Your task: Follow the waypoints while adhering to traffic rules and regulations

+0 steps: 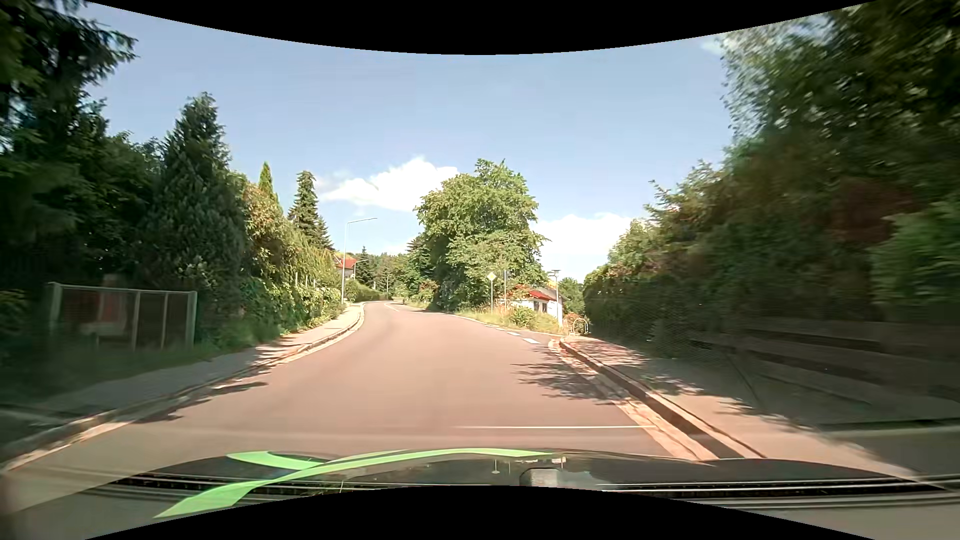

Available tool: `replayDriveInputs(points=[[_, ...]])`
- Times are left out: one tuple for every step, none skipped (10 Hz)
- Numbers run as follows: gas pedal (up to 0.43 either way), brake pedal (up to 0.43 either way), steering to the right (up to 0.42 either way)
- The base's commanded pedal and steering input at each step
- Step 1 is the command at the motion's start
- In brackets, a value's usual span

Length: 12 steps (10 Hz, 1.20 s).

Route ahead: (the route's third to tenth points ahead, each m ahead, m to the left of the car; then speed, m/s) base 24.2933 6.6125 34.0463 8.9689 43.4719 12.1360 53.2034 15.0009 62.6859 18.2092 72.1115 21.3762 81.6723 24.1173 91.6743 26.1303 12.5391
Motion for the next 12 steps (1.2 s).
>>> replayDriveInputs(points=[[0.331,0.000,-0.059],[0.339,0.000,-0.053],[0.339,0.000,-0.051],[0.339,0.000,-0.051],[0.339,0.000,-0.051],[0.339,0.000,-0.051],[0.339,0.000,-0.051],[0.339,0.000,-0.051],[0.339,0.000,-0.051],[0.339,0.000,-0.051],[0.339,0.000,-0.051],[0.339,0.000,-0.048]])
